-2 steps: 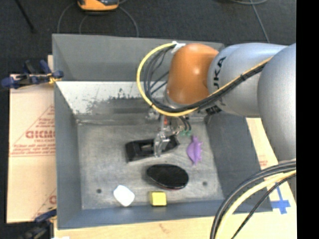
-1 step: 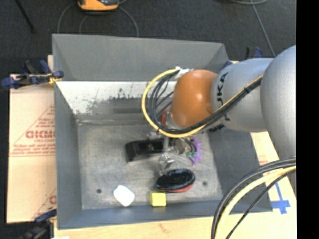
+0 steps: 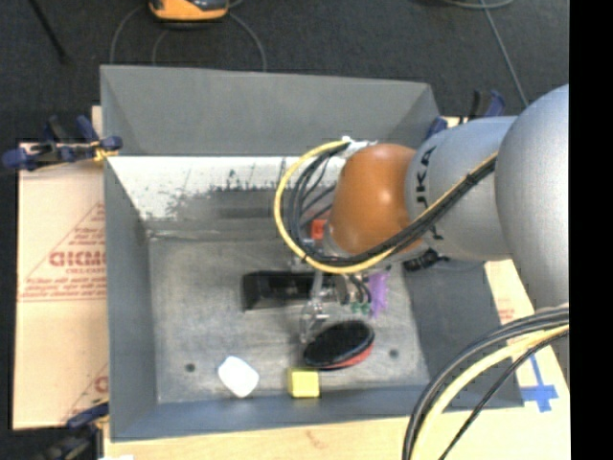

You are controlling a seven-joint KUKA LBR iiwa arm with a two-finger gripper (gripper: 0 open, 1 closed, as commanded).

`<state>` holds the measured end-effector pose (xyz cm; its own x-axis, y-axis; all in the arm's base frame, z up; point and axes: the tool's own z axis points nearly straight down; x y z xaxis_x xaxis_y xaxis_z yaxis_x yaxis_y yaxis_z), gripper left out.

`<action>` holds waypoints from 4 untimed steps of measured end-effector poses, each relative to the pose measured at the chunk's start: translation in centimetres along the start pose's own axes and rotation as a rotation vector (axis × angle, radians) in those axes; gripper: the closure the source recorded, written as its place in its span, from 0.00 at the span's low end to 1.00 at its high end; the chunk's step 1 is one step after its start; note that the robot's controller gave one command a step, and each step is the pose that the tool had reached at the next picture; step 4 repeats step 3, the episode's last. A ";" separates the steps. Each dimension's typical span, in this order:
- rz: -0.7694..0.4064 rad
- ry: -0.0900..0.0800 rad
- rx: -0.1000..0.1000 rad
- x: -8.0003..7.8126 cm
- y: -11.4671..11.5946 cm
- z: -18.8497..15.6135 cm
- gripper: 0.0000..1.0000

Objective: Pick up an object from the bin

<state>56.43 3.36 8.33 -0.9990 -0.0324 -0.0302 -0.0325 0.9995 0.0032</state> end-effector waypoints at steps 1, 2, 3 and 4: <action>-0.198 -0.012 0.003 -0.1 -0.8 0.0 1.00; -0.197 -0.012 0.003 -0.1 -0.8 0.0 1.00; -0.194 0.029 0.002 3.8 -1.3 -18.7 1.00; -0.194 0.029 0.002 3.8 -1.3 -18.7 1.00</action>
Offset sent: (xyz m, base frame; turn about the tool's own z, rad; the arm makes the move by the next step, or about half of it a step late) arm 0.0000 0.0000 0.0000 0.0000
